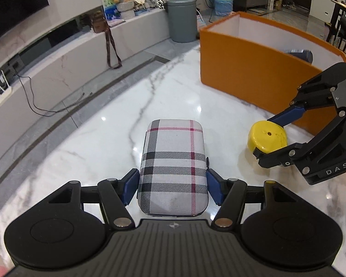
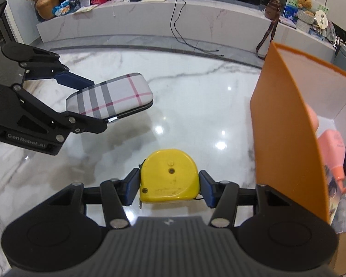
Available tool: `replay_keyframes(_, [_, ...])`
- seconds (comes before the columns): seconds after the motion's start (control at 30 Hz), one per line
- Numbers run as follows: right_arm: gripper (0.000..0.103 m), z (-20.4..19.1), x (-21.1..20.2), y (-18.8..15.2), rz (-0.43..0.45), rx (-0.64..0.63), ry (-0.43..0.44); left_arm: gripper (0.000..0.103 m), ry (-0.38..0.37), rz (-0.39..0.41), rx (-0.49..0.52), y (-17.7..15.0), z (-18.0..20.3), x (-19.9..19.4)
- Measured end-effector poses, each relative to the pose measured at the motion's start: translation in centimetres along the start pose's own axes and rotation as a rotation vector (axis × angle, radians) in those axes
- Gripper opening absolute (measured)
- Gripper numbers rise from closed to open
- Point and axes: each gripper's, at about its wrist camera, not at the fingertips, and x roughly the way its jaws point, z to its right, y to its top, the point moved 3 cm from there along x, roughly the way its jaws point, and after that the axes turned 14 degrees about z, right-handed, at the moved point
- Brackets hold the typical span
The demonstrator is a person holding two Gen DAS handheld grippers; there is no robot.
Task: Organize rigid objects
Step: 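Lift the plaid pouch and tape measure and carry both over the orange box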
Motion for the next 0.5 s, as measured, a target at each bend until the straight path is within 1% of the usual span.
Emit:
replay_keyframes(0.2, [0.056,-0.6,-1.4,1.9,0.026,-0.017,0.005,0.072,0.045,0.036,0.004,2.0,-0.4,-2.3])
replay_keyframes(0.33, [0.056,-0.8,-3.0,3.7,0.067,-0.026,0.001,0.072,0.061,0.061,-0.002,3.6,-0.1,-3.7])
replay_keyframes(0.5, [0.056,-0.5,-5.6,5.5,0.125,-0.02,-0.016,0.072,0.072,0.082,0.034,5.5,1.1,-4.9])
